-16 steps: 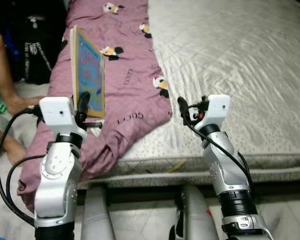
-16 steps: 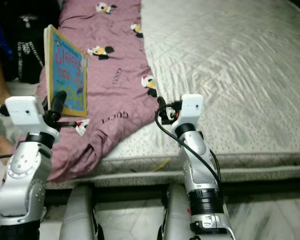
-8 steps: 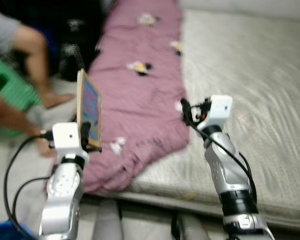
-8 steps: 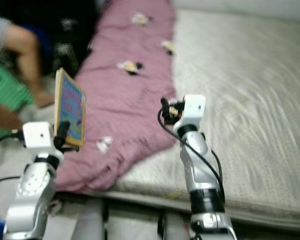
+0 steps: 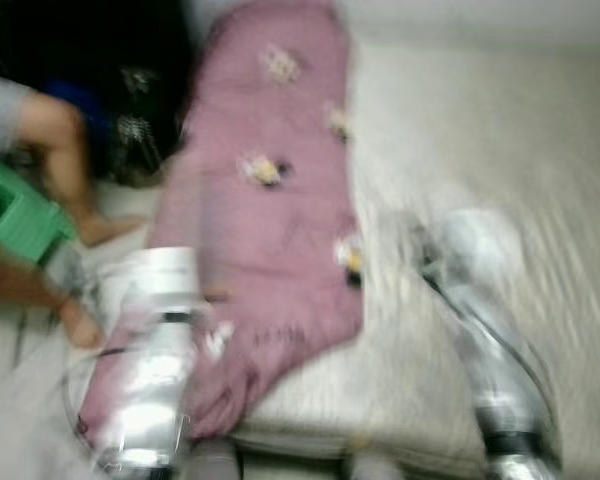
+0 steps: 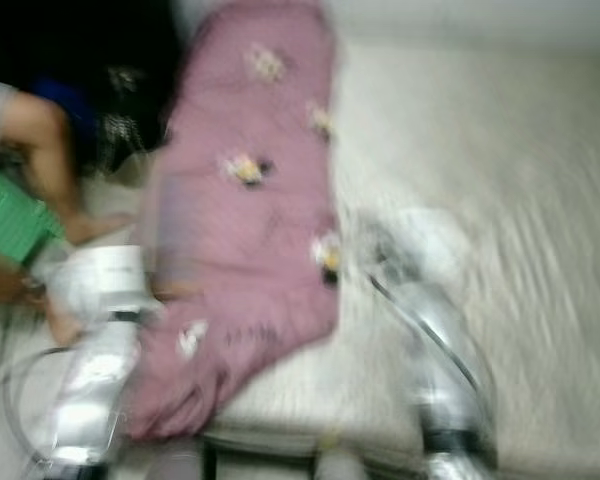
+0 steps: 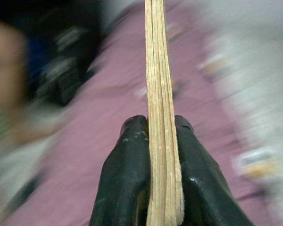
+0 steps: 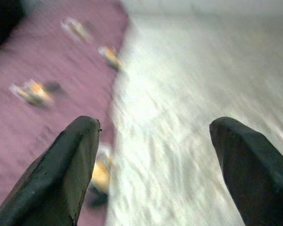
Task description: Clean up the room
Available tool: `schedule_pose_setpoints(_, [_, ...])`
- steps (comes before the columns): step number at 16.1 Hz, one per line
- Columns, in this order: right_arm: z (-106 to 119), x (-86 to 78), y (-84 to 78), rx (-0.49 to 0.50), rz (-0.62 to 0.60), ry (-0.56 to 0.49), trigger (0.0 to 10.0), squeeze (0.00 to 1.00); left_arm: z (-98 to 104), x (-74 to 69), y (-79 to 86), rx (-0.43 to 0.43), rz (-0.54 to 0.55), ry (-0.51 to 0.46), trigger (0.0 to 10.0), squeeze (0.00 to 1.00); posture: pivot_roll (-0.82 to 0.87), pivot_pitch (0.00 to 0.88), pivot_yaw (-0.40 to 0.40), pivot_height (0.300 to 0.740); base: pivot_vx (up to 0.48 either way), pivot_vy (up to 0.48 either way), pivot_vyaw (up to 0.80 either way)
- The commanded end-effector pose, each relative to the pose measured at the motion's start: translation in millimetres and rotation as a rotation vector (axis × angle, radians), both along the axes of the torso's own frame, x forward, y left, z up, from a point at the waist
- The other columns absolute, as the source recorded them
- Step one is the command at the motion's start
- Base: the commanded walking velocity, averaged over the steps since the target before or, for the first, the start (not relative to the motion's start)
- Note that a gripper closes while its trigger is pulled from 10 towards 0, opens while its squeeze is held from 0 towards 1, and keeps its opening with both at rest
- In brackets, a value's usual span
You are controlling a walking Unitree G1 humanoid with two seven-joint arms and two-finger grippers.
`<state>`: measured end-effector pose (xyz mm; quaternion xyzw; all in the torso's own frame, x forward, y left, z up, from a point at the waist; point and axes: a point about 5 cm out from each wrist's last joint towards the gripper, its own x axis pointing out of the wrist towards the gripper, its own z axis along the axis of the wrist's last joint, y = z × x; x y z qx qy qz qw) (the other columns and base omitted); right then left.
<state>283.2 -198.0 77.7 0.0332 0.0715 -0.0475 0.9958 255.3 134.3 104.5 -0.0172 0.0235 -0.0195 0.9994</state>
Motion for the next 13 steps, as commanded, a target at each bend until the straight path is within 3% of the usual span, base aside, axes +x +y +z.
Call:
schedule_pose_setpoints(1, [27, 15.5, 44.1, 0.038, 0.129, -0.117, 10.0, 0.0, 2, -5.6, 37.5, 0.064, 0.121, -0.012, 10.0, 0.0, -0.03, 0.0, 0.007, 0.74, 0.0, 0.0, 0.0])
schedule_pose_setpoints(13, [27, 13.1, 40.2, 0.032, 0.098, -0.102, 10.0, 0.0, -1, -16.7, 30.6, 0.029, 0.077, 0.011, 10.0, 0.0, -0.03, 0.0, 0.007, 0.74, 0.0, 0.0, -0.15])
